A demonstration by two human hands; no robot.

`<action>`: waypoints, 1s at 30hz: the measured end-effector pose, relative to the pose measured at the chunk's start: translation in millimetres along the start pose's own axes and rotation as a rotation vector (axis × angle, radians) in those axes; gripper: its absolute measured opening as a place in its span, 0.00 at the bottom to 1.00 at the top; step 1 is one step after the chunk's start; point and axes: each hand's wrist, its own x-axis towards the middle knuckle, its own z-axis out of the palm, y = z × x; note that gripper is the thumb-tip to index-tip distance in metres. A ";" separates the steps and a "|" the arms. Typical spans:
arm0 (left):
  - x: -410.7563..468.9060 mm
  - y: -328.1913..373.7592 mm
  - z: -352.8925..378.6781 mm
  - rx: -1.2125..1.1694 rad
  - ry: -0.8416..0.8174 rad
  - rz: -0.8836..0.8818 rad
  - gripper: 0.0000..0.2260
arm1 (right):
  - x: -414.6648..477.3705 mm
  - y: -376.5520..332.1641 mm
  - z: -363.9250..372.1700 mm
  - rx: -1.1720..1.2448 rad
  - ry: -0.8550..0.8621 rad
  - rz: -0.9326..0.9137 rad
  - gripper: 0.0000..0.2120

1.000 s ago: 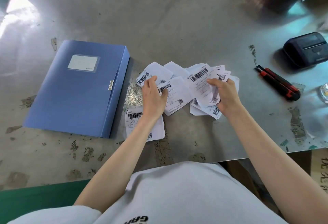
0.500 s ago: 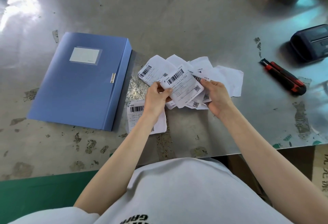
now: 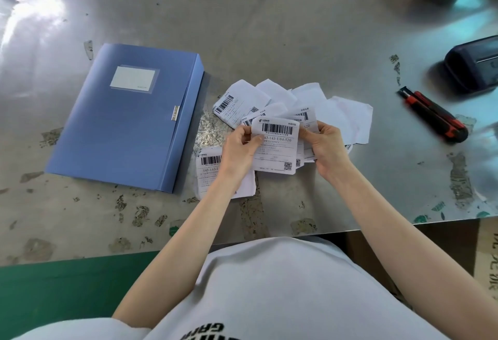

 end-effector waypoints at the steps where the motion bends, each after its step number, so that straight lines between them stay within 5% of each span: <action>1: -0.7 -0.2 0.8 -0.002 0.003 0.000 0.03 | -1.9 0.2 1.7 0.015 -0.010 0.006 0.02; 10: -7.0 0.4 1.8 -0.028 0.029 0.020 0.07 | -15.3 -0.5 13.4 0.064 -0.077 0.080 0.18; 18: -16.2 -7.2 -3.4 -0.006 0.055 -0.021 0.07 | -17.9 16.4 28.3 -0.224 -0.263 0.005 0.07; 23: -27.8 -18.1 -31.5 0.046 0.179 0.001 0.09 | -1.4 17.4 28.2 -0.417 0.022 -0.122 0.07; 30: -41.1 -37.9 -63.0 0.272 0.320 -0.007 0.05 | 25.6 18.9 24.9 -0.968 0.144 -0.194 0.29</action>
